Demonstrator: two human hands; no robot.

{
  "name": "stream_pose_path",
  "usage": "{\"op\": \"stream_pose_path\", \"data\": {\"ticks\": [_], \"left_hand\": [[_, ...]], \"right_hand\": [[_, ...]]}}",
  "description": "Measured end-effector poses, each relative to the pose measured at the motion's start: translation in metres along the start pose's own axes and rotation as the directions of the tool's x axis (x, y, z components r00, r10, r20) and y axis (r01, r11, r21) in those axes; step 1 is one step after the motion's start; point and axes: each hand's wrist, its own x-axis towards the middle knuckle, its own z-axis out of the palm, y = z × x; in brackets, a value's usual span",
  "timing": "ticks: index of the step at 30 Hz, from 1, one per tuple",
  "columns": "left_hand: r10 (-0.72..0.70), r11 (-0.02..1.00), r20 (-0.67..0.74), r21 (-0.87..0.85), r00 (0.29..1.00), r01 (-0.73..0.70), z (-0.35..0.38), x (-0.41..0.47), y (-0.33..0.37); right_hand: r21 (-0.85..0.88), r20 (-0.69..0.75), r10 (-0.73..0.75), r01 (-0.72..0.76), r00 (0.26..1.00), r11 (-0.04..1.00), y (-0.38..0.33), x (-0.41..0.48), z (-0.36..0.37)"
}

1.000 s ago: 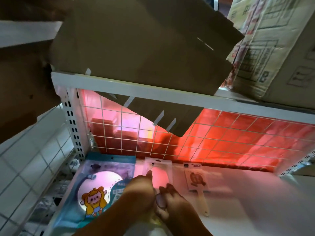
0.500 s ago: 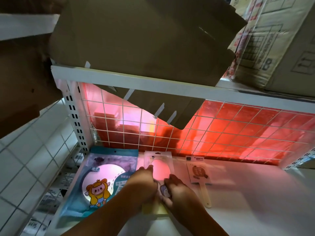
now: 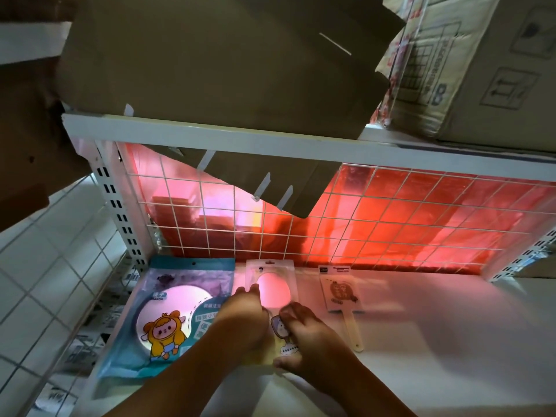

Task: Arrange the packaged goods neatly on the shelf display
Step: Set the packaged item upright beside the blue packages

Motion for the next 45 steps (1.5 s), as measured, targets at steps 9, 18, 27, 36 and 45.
{"op": "stream_pose_path", "data": {"ticks": [9, 18, 27, 36, 45], "left_hand": [[-0.044, 0.999, 0.032, -0.001, 0.999, 0.044, 0.004, -0.002, 0.002], [0.124, 0.990, -0.121, -0.054, 0.985, -0.132, 0.003, -0.027, -0.005], [0.192, 0.938, -0.160, 0.319, 0.968, -0.134, -0.037, -0.043, -0.085], [0.149, 0.887, 0.069, 0.432, 0.986, -0.164, -0.045, -0.067, -0.125], [0.177, 0.878, -0.005, 0.452, 0.984, -0.155, -0.045, -0.063, -0.122]], "right_hand": [[-0.018, 0.027, 0.008, -0.008, 1.000, 1.000, -0.003, -0.003, -0.001], [0.004, 0.037, 0.033, -0.034, 0.999, 0.999, -0.008, -0.007, -0.008], [0.082, 0.001, 0.060, -0.060, 0.998, 0.995, -0.003, 0.000, -0.007], [0.089, -0.051, 0.077, -0.072, 0.996, 0.993, -0.006, -0.002, -0.002], [0.093, -0.057, 0.099, -0.094, 0.993, 0.991, -0.002, -0.001, 0.004]]}}
